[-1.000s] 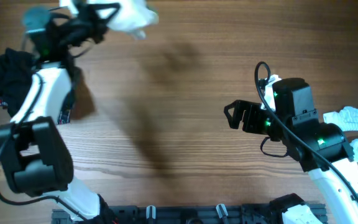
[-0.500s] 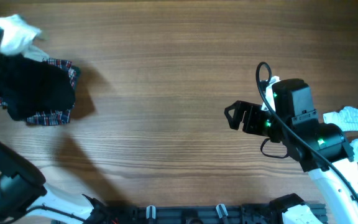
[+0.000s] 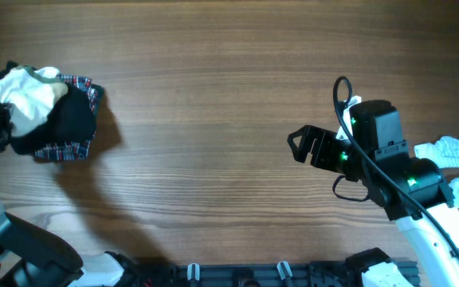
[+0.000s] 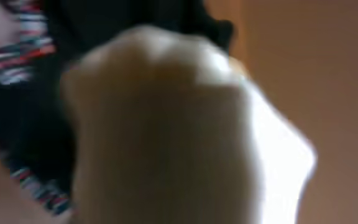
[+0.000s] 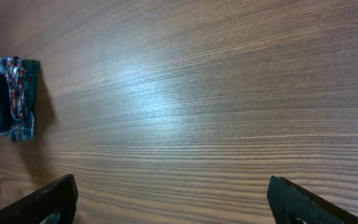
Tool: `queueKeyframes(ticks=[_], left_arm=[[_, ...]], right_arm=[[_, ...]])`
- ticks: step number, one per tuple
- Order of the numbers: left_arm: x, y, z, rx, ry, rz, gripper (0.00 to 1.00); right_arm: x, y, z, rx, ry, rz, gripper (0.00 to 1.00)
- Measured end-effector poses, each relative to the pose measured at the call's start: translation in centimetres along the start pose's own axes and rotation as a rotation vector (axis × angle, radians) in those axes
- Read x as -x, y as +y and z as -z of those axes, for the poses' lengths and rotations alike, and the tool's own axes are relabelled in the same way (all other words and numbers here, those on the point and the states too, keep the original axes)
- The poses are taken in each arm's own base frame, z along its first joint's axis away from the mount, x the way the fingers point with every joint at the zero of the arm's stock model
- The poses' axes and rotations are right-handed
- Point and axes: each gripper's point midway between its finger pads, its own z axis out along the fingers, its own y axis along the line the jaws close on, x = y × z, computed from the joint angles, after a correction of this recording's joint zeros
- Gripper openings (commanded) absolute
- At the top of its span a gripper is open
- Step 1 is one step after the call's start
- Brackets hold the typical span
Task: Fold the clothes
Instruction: 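Carry the garment left and place it on the dark pile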
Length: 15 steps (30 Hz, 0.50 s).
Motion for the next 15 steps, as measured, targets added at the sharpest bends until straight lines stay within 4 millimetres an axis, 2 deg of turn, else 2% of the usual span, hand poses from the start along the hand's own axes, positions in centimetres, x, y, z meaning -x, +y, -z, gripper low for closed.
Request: queueKeyframes(ticks=[2, 7, 10, 12, 13, 14, 15], left_arm=[[-0.3, 1.5, 0.0, 0.07, 0.0, 0.008, 0.64], [-1.1, 4.0, 0.4, 0.193, 0.013, 0.039, 0.67], [-0.6, 4.9, 0.7, 0.224, -0.009, 0.052, 0.82], [0.4, 6.2, 1.6, 0.242, -0.031, 0.07, 0.93], [0.8, 6.6, 1.9, 0.246, -0.039, 0.072, 0.93], [1.4, 7.2, 2.4, 0.252, -0.05, 0.072, 0.89], [1.6, 7.3, 2.9, 0.25, -0.062, 0.063, 0.71]], right_arm=[[0.0, 0.0, 0.0, 0.0, -0.001, 0.0, 0.98], [0.1, 0.1, 0.0, 0.004, -0.006, 0.001, 0.98], [0.0, 0.0, 0.0, 0.001, -0.001, 0.0, 0.98], [0.0, 0.0, 0.0, 0.0, -0.001, 0.0, 0.98], [0.0, 0.0, 0.0, 0.0, -0.001, 0.0, 0.98], [0.1, 0.1, 0.0, 0.003, -0.006, 0.001, 0.98], [0.4, 0.2, 0.0, 0.009, -0.015, 0.004, 0.98]])
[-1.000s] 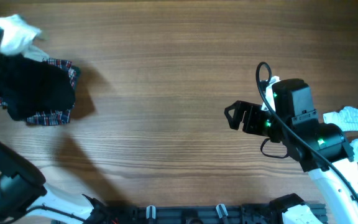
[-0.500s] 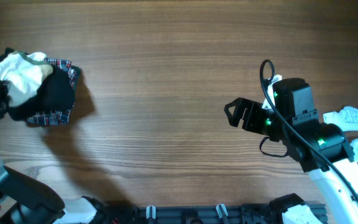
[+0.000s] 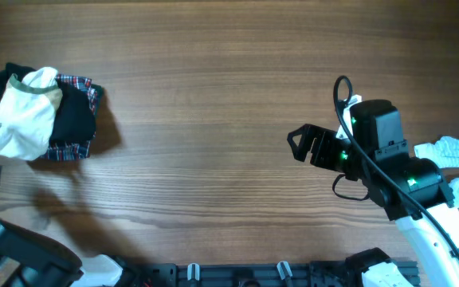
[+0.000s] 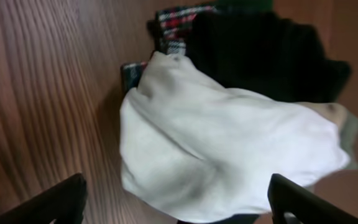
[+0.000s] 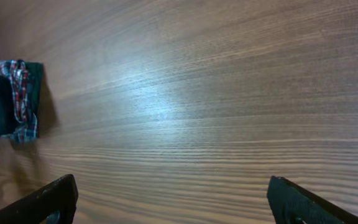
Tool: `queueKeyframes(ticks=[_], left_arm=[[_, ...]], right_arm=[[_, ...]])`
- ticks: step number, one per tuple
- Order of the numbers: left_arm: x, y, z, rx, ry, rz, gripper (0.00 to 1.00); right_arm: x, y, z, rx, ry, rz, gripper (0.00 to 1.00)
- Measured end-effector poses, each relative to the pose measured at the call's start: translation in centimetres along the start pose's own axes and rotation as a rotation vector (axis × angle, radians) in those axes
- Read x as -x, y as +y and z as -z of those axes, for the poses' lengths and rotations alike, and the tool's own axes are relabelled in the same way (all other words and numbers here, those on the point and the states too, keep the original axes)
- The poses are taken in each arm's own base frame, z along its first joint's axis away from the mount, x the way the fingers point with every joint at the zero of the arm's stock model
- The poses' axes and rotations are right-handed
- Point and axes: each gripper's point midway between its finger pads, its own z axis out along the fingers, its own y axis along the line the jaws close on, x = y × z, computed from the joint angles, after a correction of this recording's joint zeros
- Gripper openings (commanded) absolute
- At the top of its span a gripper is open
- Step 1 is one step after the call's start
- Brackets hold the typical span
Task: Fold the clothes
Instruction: 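Carry the garment left and place it on the dark pile, then open the left gripper and withdraw it from the pile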
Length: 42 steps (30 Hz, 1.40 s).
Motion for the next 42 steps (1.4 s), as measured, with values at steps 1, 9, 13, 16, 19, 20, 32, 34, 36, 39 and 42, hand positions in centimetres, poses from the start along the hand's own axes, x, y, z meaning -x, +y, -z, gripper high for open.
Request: queueKeyframes(ticks=[1, 9, 13, 16, 19, 20, 32, 34, 36, 39, 42], left_arm=[[0.1, -0.3, 0.7, -0.012, -0.017, -0.023, 0.55], [-1.9, -6.6, 2.0, -0.1, -0.111, -0.386, 0.04], [-3.6, -10.4, -4.7, -0.074, -0.134, -0.599, 0.04], [-4.1, -9.3, -12.6, 0.007, -0.097, -0.639, 0.04], [-3.6, -9.1, -15.3, 0.023, -0.087, -0.637, 0.04], [-3.5, -9.2, -15.4, 0.02, -0.092, -0.638, 0.04], [-5.2, -13.7, -2.5, -0.057, -0.042, -0.653, 0.8], [-6.4, -15.7, 1.5, -0.127, -0.082, -0.689, 0.7], [-7.7, -15.9, 3.4, -0.138, -0.071, -0.712, 0.66], [-10.2, -14.9, 3.0, -0.136, 0.045, -0.741, 0.61], [-17.8, -17.2, 3.3, -0.243, 0.194, -0.924, 0.58]], right_arm=[[0.1, 0.0, 0.0, 0.002, -0.003, 0.001, 0.98], [0.6, 0.4, 0.0, 0.014, -0.023, 0.005, 0.98], [0.5, 0.5, 0.0, 0.023, -0.019, -0.017, 0.98], [0.1, 0.9, 0.0, 0.049, 0.004, -0.029, 0.98], [-0.3, 1.3, 0.0, 0.069, 0.025, -0.044, 0.98], [-0.4, 1.3, 0.1, 0.07, 0.032, -0.046, 0.98], [-0.4, 1.5, 0.1, 0.084, 0.031, -0.019, 0.98], [-0.3, 1.4, 0.1, 0.075, 0.025, -0.005, 0.98], [-0.2, 1.2, 0.0, 0.068, 0.019, 0.011, 0.98], [0.6, 0.5, 0.0, 0.022, -0.024, 0.039, 0.98], [1.9, 0.0, 0.2, -0.021, -0.085, 0.06, 0.99]])
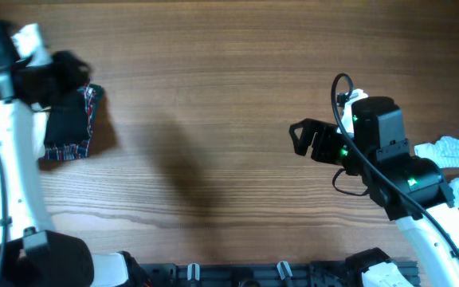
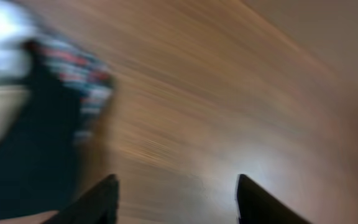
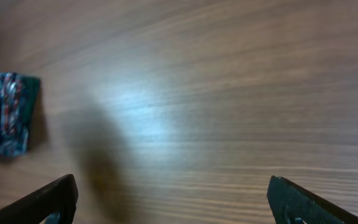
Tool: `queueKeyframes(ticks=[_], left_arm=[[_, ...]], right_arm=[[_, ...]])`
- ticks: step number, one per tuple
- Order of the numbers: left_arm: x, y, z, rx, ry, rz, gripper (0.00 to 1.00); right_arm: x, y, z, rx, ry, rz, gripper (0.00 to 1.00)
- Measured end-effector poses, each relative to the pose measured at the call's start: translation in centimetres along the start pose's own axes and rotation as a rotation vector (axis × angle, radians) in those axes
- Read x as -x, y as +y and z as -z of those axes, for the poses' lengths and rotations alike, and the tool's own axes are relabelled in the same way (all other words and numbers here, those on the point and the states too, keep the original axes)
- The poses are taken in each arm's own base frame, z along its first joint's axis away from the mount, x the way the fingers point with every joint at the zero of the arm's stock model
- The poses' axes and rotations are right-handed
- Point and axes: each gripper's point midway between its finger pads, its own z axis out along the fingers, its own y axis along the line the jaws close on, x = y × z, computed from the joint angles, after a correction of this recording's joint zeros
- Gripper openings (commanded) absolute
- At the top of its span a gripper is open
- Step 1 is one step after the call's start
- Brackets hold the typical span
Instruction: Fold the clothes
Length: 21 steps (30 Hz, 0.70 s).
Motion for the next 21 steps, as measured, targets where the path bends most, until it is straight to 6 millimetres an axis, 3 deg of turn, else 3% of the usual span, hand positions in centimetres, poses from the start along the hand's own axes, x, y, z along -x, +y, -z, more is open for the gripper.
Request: queueKeyframes(ticks=[3, 5, 7, 10, 15, 21], left_arm=[[-3.5, -8.2, -0.4, -0.071, 0.035, -0.231, 0.64], [-6.2, -13.4, 1.6, -0.091, -0.007, -0.401, 0.69], [-8.7, -17.4, 5.0, -0.1, -0.095, -0.55, 0.99], [-10.1, -18.2, 8.1, -0.072, -0.165, -0.628, 1.0], [-11.4, -15.6, 9.0, 0.023, -0.12, -0.644, 1.0], [-11.4, -15.3, 9.0, 0.035, -0.114, -0.646, 1.0]], right_arm=[[1.6, -1.1, 1.9, -0.105, -0.057, 0.009, 0.99], [4.6, -1.4, 4.9, -0.165, -0.158, 0.017, 1.0], [8.4, -2.7, 9.1, -0.231, -0.296, -0.024, 1.0], [11.1, -5.8, 12.7, -0.311, -0.401, -0.08, 1.0], [11.1, -6.5, 12.8, -0.307, -0.379, -0.048, 1.0], [10.6, -6.5, 12.6, -0.307, -0.355, -0.049, 0.99]])
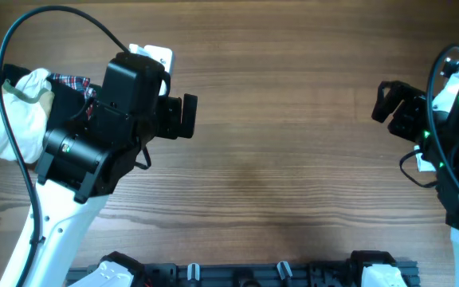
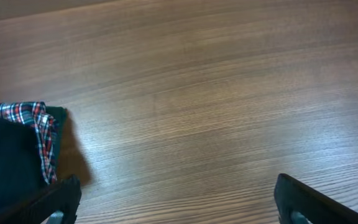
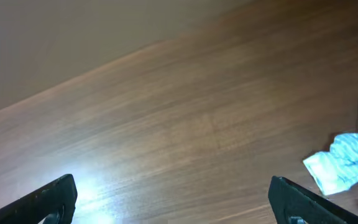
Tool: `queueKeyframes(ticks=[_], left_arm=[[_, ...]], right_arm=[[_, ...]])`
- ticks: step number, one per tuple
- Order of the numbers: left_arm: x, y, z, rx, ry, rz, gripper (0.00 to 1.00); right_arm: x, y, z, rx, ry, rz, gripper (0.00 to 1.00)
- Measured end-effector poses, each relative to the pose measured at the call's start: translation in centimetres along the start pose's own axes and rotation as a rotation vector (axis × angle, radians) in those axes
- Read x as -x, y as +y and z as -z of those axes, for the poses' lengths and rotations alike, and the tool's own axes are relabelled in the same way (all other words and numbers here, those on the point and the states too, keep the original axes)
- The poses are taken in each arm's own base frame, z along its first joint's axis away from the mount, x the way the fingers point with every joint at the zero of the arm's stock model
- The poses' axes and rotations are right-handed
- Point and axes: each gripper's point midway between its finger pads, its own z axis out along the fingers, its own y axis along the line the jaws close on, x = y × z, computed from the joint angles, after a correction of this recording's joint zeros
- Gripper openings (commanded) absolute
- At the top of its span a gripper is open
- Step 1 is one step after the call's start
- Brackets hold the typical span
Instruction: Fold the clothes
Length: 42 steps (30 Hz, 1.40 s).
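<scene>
A stack of clothes lies at the table's far left: a white garment (image 1: 14, 119) on the left, and a red plaid piece (image 1: 74, 82) over a dark garment (image 2: 5, 171). The plaid piece (image 2: 39, 134) also shows in the left wrist view. My left gripper (image 1: 183, 115) hangs open to the right of the stack, holding nothing (image 2: 176, 208). My right gripper (image 1: 389, 104) is open and empty at the far right (image 3: 173, 208). A light blue striped cloth (image 3: 353, 158) lies beyond its right finger; my right arm hides it in the overhead view.
The bare wooden tabletop (image 1: 293, 159) stretches between the two arms. A black rail with clips (image 1: 277, 273) runs along the near edge. My left arm's body (image 1: 94, 151) covers part of the stack's right side.
My left gripper was over the stack at the far left and is now to its right, facing the table's middle. My right gripper has moved right, and the blue cloth now shows in its view.
First, white cloth filled the left wrist view, with the gripper at the stack. Then the white garment lay on the stack and the left gripper was open beside it. Later the left arm reached over the stack. Now both grippers are empty, away from the stack.
</scene>
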Motion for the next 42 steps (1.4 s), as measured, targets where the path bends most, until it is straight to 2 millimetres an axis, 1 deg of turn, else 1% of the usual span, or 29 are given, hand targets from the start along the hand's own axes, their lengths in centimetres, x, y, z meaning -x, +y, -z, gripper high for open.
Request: queueKeyframes(ticks=[5, 7, 8, 9, 11, 12, 14, 15, 16, 18, 19, 21, 22, 23, 25, 27, 28, 29, 31, 35, 40, 42], left_arm=[[0.0, 0.0, 0.0, 0.0, 0.0, 0.0, 1.0], [0.0, 0.0, 0.0, 0.0, 0.0, 0.0, 1.0], [0.0, 0.0, 0.0, 0.0, 0.0, 0.0, 1.0], [0.0, 0.0, 0.0, 0.0, 0.0, 0.0, 1.0], [0.0, 0.0, 0.0, 0.0, 0.0, 0.0, 1.0], [0.0, 0.0, 0.0, 0.0, 0.0, 0.0, 1.0], [0.0, 0.0, 0.0, 0.0, 0.001, 0.0, 1.0], [-0.1, 0.0, 0.0, 0.001, 0.002, 0.0, 1.0], [-0.1, 0.0, 0.0, 0.001, 0.004, -0.001, 1.0], [-0.1, 0.1, 0.0, 0.004, 0.002, -0.001, 1.0], [-0.1, 0.1, 0.0, 0.005, 0.004, -0.001, 1.0], [-0.1, 0.1, 0.0, 0.007, 0.002, -0.001, 1.0], [-0.1, 0.1, 0.0, 0.008, 0.003, -0.001, 1.0], [-0.1, 0.1, 0.0, 0.008, 0.002, -0.001, 1.0], [0.0, 0.1, 0.0, 0.008, 0.001, -0.001, 1.0], [-0.1, 0.1, 0.0, 0.008, 0.003, -0.001, 1.0], [-0.1, 0.1, 0.0, 0.008, 0.003, -0.001, 1.0], [-0.1, 0.1, 0.0, 0.008, 0.003, -0.001, 1.0], [-0.1, 0.1, 0.0, 0.008, 0.002, -0.001, 1.0], [-0.1, 0.2, 0.0, 0.008, 0.003, -0.001, 1.0], [-0.1, 0.1, 0.0, 0.008, 0.002, -0.001, 1.0], [-0.1, 0.1, 0.0, 0.008, 0.002, -0.001, 1.0]], right_arm=[[-0.5, 0.1, -1.0, -0.002, 0.04, 0.002, 0.99], [-0.7, 0.0, -1.7, -0.01, 0.062, 0.002, 1.0], [-1.0, -0.1, -2.0, -0.016, 0.081, 0.003, 1.0], [-1.9, -0.4, -2.3, -0.031, 0.122, 0.006, 0.99], [-2.3, -0.8, -2.4, -0.053, 0.139, 0.01, 1.0], [-2.0, -1.0, -2.0, -0.064, 0.12, 0.012, 1.0], [-0.8, -1.3, 0.0, -0.077, 0.016, 0.017, 1.0], [-0.3, -1.8, 2.9, -0.076, -0.082, 0.014, 1.0], [-0.1, -2.1, 4.6, -0.072, -0.145, 0.019, 0.99], [-1.4, -3.3, 7.9, -0.071, -0.25, 0.046, 1.0], [-1.9, -3.6, 8.2, -0.069, -0.287, 0.054, 0.99], [-4.3, -4.6, 7.1, -0.085, -0.274, 0.072, 1.0], [-5.5, -5.0, 6.0, -0.086, -0.275, 0.075, 1.0], [-7.7, -5.7, 4.4, -0.092, -0.254, 0.079, 0.99], [-9.8, -6.2, 2.2, -0.083, -0.265, 0.079, 0.99], [-12.5, -6.5, -0.6, -0.052, -0.279, 0.081, 1.0], [-14.2, -6.6, -2.0, -0.033, -0.269, 0.084, 1.0], [-14.8, -6.6, -2.6, -0.021, -0.269, 0.085, 0.99], [-16.7, -6.8, -4.0, 0.0, -0.26, 0.088, 1.0], [-18.1, -7.0, -5.1, 0.019, -0.283, 0.087, 0.99], [-20.3, -7.5, -7.9, 0.018, -0.249, 0.086, 0.99], [-20.8, -7.5, -8.3, 0.022, -0.233, 0.083, 0.99]])
